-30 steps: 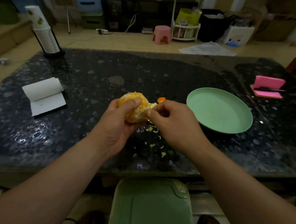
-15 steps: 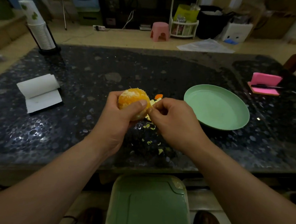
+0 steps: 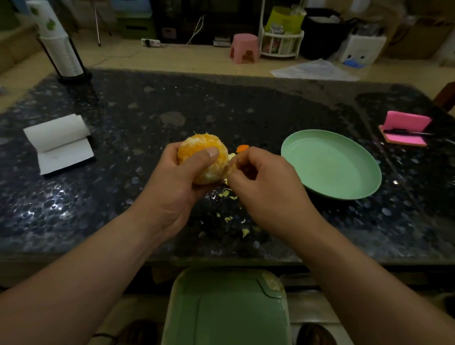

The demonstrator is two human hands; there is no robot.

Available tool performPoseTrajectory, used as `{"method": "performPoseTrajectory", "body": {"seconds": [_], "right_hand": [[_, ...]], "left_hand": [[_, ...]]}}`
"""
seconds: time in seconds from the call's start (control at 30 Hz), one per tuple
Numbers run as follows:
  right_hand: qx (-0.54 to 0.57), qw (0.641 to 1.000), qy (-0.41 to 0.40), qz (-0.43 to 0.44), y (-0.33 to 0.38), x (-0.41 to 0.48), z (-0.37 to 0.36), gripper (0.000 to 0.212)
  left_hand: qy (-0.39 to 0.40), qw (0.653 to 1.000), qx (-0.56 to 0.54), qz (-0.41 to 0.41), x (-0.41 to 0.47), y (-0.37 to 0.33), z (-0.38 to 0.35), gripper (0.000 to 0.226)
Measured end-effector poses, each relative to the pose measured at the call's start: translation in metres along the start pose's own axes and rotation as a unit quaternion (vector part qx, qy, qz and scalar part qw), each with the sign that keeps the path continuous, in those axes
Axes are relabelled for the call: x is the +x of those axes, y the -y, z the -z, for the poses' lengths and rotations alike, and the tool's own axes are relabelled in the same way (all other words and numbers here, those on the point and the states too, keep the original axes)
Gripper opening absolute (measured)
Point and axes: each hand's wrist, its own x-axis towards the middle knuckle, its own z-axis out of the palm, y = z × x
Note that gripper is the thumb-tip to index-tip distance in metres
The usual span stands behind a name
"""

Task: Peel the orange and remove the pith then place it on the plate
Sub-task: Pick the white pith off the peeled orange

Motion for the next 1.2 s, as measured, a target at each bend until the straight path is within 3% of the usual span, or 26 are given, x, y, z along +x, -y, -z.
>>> {"method": "performPoseTrajectory", "body": {"seconds": [0.23,0.6,0.87,1.03,1.2], "right_hand": [[-0.021,1.000,0.006,-0.002,-0.002,0.001,0.000,0.013],[-0.042,0.998,-0.053,-0.006,-0.004,-0.002,-0.010,0.017],[-0.014,0.996,-0.083,0.005,-0.002,-0.001,-0.013,0.016],[0.024,0.999,-0.045,0.003,-0.001,-0.003,-0.008,0.007],[0.028,0.999,-0.019,0.000,-0.002,-0.002,-0.004,0.007]], "left_hand": [[0.010,0.997,0.060,-0.038,0.000,0.002,0.003,0.070],[-0.037,0.963,0.228,-0.141,-0.006,0.013,0.003,0.059],[-0.023,0.991,0.110,-0.072,-0.005,0.008,0.000,0.058],[-0.020,0.998,0.044,-0.029,-0.003,0.002,-0.001,0.043],[-0.010,0.998,0.047,-0.027,-0.003,0.000,0.002,0.048]]}}
